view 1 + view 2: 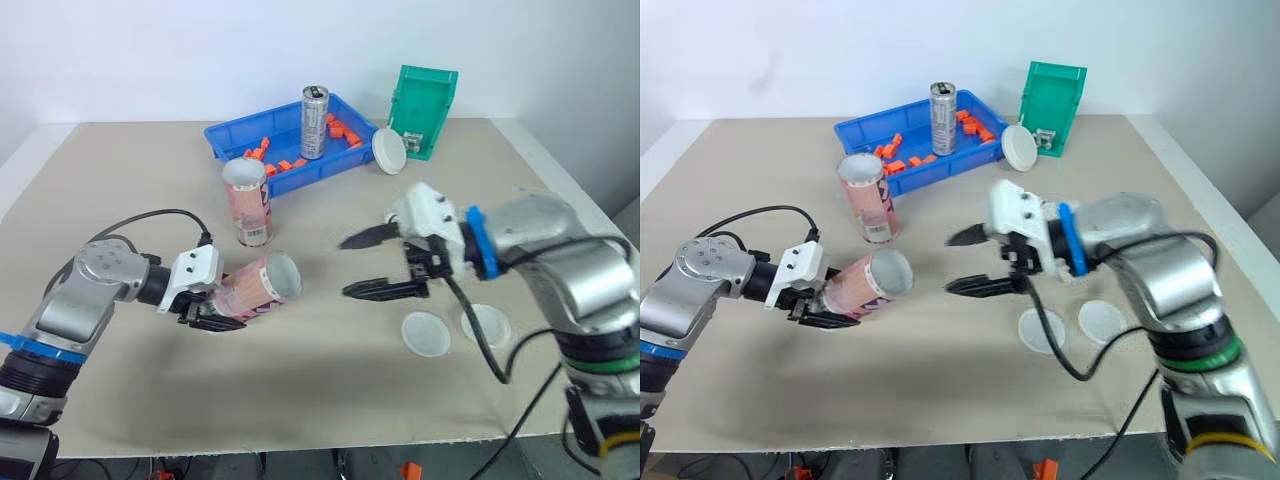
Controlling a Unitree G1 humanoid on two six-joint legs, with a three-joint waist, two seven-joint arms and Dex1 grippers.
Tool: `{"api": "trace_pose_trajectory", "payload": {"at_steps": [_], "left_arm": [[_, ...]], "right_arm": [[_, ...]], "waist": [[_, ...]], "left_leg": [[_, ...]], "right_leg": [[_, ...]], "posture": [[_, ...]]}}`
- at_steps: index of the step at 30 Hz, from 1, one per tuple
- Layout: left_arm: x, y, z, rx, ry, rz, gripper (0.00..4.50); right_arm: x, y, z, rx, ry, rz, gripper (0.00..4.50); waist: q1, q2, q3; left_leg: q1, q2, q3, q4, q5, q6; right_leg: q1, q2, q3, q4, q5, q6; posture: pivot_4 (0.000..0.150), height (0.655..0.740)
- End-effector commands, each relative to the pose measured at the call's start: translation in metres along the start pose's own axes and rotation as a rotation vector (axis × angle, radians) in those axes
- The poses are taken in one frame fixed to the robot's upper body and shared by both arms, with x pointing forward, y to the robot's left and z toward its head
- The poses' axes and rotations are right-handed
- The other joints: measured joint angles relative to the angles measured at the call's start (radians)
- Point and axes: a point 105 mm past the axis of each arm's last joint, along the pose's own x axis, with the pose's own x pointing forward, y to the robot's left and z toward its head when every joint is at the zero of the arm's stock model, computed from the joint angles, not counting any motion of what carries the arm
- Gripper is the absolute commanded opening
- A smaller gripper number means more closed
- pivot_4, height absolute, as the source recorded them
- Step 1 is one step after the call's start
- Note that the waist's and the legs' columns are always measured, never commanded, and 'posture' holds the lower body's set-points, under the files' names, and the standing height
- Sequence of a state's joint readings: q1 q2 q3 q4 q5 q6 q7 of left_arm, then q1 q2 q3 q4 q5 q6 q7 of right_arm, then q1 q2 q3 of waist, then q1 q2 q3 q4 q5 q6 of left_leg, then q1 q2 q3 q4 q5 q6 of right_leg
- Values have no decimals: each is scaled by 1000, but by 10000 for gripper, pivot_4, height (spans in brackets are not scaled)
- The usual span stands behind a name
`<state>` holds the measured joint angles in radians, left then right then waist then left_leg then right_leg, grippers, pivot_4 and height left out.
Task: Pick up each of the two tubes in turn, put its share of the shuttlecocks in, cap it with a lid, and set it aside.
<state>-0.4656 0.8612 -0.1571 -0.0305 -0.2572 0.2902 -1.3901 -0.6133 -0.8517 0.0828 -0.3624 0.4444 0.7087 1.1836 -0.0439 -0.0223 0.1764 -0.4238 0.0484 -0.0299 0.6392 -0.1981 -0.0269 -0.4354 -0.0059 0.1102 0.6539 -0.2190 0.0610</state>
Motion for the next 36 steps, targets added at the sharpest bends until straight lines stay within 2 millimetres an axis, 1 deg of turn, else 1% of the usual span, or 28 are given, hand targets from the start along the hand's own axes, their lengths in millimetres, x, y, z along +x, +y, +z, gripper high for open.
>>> {"api": "trace_pose_trajectory", "payload": {"at_steps": [1, 5, 8, 10, 12, 14, 16, 20, 22, 27, 31, 36], "left_arm": [[-3, -4, 1, 7, 1, 3, 32624], [-3, -6, -1, 0, 2, 4, 32624], [-3, -7, -2, -2, 3, 4, 32624], [-4, -7, -2, -4, 4, 7, 32624], [-5, -7, -3, -5, 6, 9, 32624], [-5, -7, -3, -4, 8, 11, 32624], [-4, -7, -3, -3, 7, 11, 32624], [-4, -7, -2, 0, 7, 11, 32624], [-5, -6, -1, 1, 8, 13, 32624], [-4, -7, -1, -2, 5, 14, 32624], [-4, -8, -1, -2, 5, 17, 32624], [-4, -7, 0, -2, 3, 20, 32624]], "right_arm": [[-31, -12, -14, 36, 54, -200, 34507], [-56, 5, -32, 123, 85, -220, 34507], [-73, 8, -51, 205, 144, -261, 34507], [-79, 9, -62, 243, 170, -275, 34507], [-79, 9, -73, 275, 191, -288, 34507], [-79, 3, -91, 309, 244, -336, 34507], [-79, -4, -105, 334, 273, -378, 34507], [-77, -25, -121, 393, 282, -475, 34507], [-76, -34, -127, 394, 297, -507, 34507], [-72, -41, -132, 390, 304, -522, 34507], [-65, -47, -132, 389, 297, -527, 34507], [-54, -54, -127, 374, 277, -524, 34507]], "waist": [[0, 0, 0], [-1, 1, 0], [-5, 1, 0], [-4, 1, 0], [-5, 1, 0], [-5, 1, 0], [-5, 0, 0], [-7, 1, 0], [-6, 1, 0], [-5, 1, 0], [-5, 1, 0], [-5, 1, 0]], "left_leg": [[0, 0, 0, 0, 0, 0], [1, 0, 0, -1, 0, 0], [2, 0, 1, 0, 0, 0], [3, 0, 1, 1, 0, 0], [3, 0, 1, 2, 0, 0], [3, 0, 2, 2, 0, 0], [4, 0, 2, 3, 0, 0], [3, 0, 3, 3, 0, 0], [3, 0, 3, 3, 0, 0], [3, 0, 3, 2, 0, 0], [3, 0, 3, 1, 0, 0], [3, 0, 3, 2, 0, 0]], "right_leg": [[0, 0, 0, 0, 0, 0], [0, 0, 0, 1, 0, 0], [1, 0, 1, 1, 0, 0], [1, 0, 1, 1, -1, -2], [2, 0, 1, 1, -1, -3], [2, 0, 2, 1, 0, -2], [2, 0, 2, 1, 1, -3], [2, 0, 3, 1, 1, -3], [1, 0, 3, 1, 1, -3], [1, 0, 3, 1, 0, -2], [1, 1, 3, 1, 1, 0], [1, 0, 3, 1, 0, -1]], "posture": [[1500, 7400], [1500, 7400], [1500, 7400], [1500, 7400], [1500, 7400], [1500, 7400], [1500, 7400], [1500, 7400], [1500, 7400], [1500, 7400], [1500, 7400], [1500, 7400]]}}
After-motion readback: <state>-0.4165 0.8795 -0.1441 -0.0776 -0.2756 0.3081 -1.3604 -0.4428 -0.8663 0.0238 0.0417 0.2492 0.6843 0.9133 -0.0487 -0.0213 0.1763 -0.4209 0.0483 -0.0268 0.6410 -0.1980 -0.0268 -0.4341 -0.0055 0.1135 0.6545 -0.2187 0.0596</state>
